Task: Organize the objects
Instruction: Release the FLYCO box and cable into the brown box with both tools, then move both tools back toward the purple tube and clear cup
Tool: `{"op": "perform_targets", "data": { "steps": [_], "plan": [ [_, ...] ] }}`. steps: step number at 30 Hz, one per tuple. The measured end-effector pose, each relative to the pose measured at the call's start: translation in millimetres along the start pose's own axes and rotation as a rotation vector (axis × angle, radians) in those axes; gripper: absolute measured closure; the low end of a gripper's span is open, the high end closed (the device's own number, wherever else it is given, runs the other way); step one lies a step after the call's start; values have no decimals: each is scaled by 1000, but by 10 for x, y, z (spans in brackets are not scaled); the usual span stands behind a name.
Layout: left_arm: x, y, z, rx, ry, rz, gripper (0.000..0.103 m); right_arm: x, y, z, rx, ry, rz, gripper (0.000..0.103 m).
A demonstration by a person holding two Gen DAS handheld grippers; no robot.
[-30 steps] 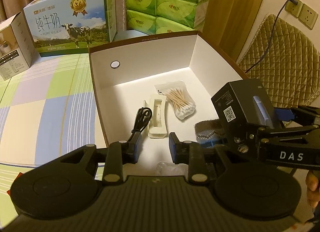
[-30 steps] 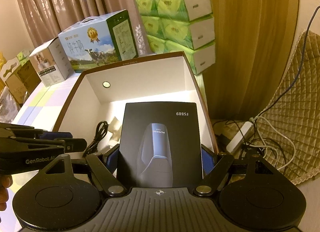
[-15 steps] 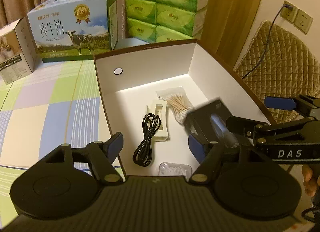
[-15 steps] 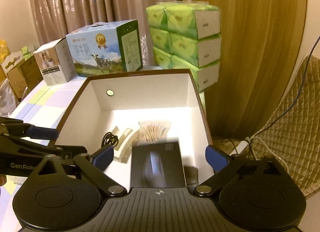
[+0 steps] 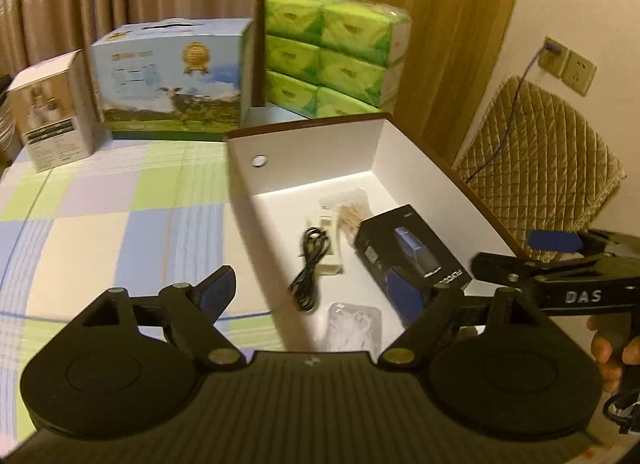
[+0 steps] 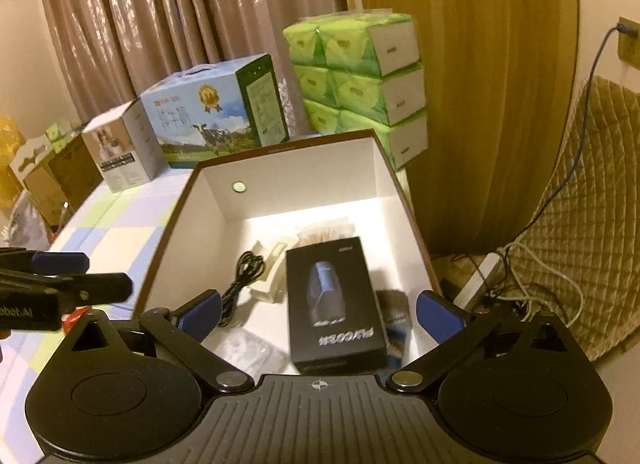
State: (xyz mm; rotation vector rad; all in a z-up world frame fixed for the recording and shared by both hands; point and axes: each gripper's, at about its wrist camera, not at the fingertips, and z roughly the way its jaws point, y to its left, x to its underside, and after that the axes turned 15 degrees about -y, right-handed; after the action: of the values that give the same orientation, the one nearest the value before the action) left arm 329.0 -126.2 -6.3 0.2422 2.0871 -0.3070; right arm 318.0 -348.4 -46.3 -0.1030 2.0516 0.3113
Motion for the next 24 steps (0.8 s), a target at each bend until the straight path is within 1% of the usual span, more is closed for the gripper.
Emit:
{"op": "perform_targets", "data": {
  "steps": [4,7,9,12,18,24],
  "plan": [
    [81,240,-197,-59,-3,-20,23,72,77,-137,-8,1,22,2],
    [173,439,-340,-105,4,-40,23,139,170,-232,-29,5,41,2],
    [258,565,-423,-138,16,-49,23,176,259,-286,-47,8,38,2],
    [388,725,-529,-167,42,-62,24,233,425,-348,-76,11,38,2],
    [593,940,-735,-178,72,-71,24,329,781,-426,-120,22,28,3],
    [690,1122,-914,-165,82,-72,24,417,1121,-467,-134,31,18,3]
  ]
}}
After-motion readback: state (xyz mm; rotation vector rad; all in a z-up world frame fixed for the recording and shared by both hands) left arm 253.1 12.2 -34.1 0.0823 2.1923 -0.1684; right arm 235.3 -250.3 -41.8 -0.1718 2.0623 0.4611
